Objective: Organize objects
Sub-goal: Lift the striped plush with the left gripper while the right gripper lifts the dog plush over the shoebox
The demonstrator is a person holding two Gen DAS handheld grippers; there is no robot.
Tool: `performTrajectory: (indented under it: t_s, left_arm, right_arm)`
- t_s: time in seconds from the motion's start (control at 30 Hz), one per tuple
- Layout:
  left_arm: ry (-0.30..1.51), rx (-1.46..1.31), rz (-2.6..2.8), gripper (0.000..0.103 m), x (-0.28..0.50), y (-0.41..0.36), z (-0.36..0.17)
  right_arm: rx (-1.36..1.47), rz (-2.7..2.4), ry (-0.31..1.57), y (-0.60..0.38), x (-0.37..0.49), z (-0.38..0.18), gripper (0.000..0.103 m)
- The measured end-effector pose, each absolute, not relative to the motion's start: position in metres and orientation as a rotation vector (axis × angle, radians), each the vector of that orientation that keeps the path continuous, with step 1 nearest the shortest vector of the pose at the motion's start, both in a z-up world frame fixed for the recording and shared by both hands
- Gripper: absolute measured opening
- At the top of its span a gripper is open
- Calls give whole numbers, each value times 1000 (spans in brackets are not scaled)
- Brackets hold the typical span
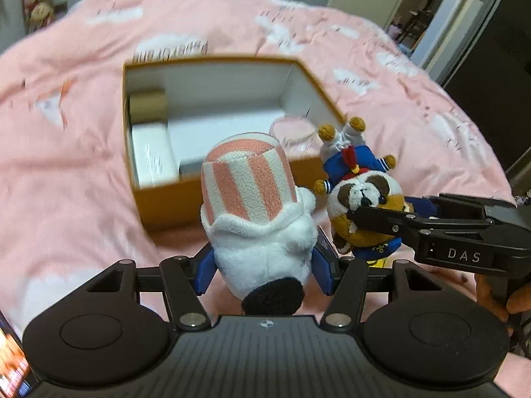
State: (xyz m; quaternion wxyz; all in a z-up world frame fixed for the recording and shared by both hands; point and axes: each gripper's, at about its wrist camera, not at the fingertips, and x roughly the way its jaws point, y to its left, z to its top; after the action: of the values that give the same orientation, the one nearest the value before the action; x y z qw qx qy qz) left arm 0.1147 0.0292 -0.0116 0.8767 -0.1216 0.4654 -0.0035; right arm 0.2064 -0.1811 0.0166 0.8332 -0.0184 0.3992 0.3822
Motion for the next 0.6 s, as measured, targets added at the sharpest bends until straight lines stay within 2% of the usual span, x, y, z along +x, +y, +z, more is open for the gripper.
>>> performTrajectory:
  t_s: [0.33,0.6]
  left_arm:
    - [872,-221,-31,68,172,57,45]
    - [1018,-232,-37,68,256,100,18]
  right_arm:
    - [18,942,722,-155,258,83,50]
    - [-24,971,808,-100,334,65,50]
